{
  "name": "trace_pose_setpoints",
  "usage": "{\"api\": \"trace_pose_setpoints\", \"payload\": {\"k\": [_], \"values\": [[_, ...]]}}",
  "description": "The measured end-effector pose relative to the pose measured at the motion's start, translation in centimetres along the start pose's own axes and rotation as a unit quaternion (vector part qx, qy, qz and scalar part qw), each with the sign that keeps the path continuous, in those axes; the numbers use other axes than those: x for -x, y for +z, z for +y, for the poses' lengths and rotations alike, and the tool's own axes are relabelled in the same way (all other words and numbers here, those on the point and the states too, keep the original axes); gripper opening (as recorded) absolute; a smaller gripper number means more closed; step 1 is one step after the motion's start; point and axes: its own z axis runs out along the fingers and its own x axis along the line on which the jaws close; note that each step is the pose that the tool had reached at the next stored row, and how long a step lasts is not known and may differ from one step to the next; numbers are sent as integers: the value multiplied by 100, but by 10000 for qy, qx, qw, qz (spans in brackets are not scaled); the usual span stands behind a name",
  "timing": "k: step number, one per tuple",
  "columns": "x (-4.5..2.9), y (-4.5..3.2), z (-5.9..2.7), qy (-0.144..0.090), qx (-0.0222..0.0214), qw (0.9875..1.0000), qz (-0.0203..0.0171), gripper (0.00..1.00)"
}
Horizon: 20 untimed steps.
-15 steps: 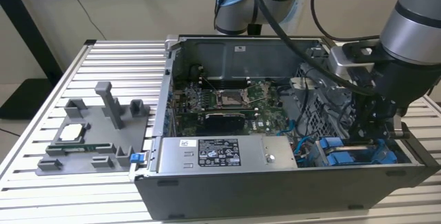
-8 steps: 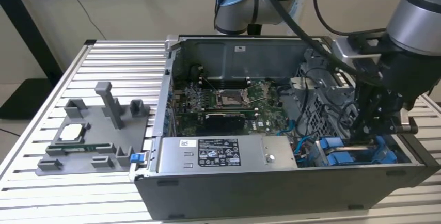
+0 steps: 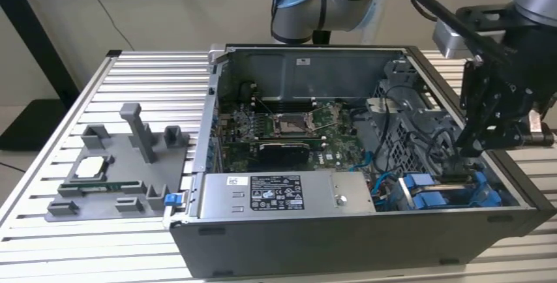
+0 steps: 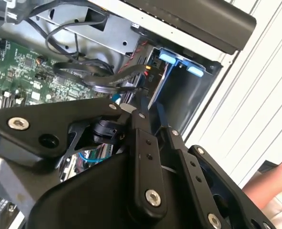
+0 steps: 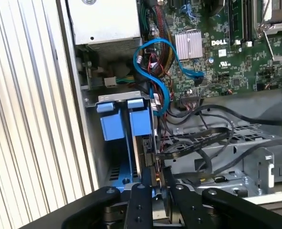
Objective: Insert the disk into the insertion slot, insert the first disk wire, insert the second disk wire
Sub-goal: 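Insert the second disk wire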
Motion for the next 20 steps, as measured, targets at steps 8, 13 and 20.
{"api": "trace_pose_setpoints", "payload": {"k": [8, 13, 20], "values": [[18, -37, -111, 4, 347, 9994, 53, 100], [28, -226, -151, 6, 381, 9993, 59, 100], [29, -242, -154, 6, 382, 9993, 58, 100]]}}
